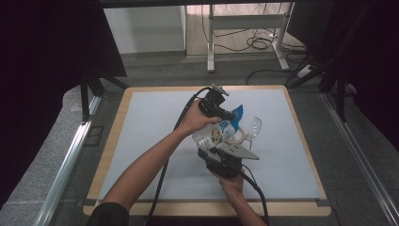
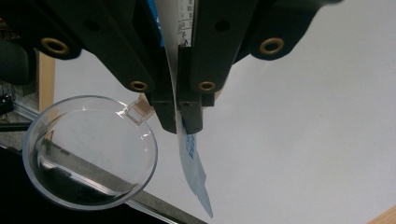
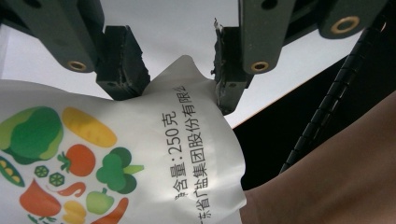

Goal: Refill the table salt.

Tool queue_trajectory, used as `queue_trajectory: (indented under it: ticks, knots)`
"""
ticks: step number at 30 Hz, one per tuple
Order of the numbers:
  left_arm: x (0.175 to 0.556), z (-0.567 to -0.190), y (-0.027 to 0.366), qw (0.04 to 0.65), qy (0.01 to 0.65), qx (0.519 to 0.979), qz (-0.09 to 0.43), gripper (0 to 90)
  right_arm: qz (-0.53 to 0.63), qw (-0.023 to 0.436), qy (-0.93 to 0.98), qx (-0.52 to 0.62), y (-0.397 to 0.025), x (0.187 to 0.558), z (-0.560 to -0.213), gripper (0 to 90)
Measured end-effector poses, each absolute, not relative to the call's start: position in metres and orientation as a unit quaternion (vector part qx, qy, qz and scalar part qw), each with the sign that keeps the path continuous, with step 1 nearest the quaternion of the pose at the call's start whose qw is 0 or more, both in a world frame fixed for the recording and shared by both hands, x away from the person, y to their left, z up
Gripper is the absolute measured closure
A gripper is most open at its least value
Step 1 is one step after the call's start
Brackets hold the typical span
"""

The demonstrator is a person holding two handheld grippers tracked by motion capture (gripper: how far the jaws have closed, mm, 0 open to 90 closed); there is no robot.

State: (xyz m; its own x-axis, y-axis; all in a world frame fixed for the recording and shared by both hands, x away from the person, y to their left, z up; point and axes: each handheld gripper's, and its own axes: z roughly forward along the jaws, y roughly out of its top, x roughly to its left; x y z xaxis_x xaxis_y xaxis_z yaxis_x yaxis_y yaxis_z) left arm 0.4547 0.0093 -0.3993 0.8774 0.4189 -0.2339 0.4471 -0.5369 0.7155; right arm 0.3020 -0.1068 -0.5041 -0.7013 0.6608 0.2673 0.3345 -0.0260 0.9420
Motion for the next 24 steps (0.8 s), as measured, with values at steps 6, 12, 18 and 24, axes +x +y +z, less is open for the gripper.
queue_trajectory:
  ticks: [6,12,18,24]
  knots:
    - [0.4553,-0.3991,0.0094,0.413,0.247,0.877,-0.017,90.0,0.618,0.132,0.685,0.362,-0.1070,0.3029,-0.5042,57.2]
    - [0.4561,-0.4002,0.0092,0.414,0.247,0.876,-0.020,90.0,0.617,0.131,0.686,0.363,-0.1076,0.3031,-0.5045,57.2]
    - [0.4552,-0.3996,0.0092,0.413,0.247,0.876,-0.018,90.0,0.617,0.130,0.687,0.362,-0.1080,0.3030,-0.5038,57.2]
    - [0.4547,-0.4003,0.0085,0.412,0.247,0.877,-0.019,90.0,0.615,0.129,0.690,0.359,-0.1091,0.3029,-0.5043,57.2]
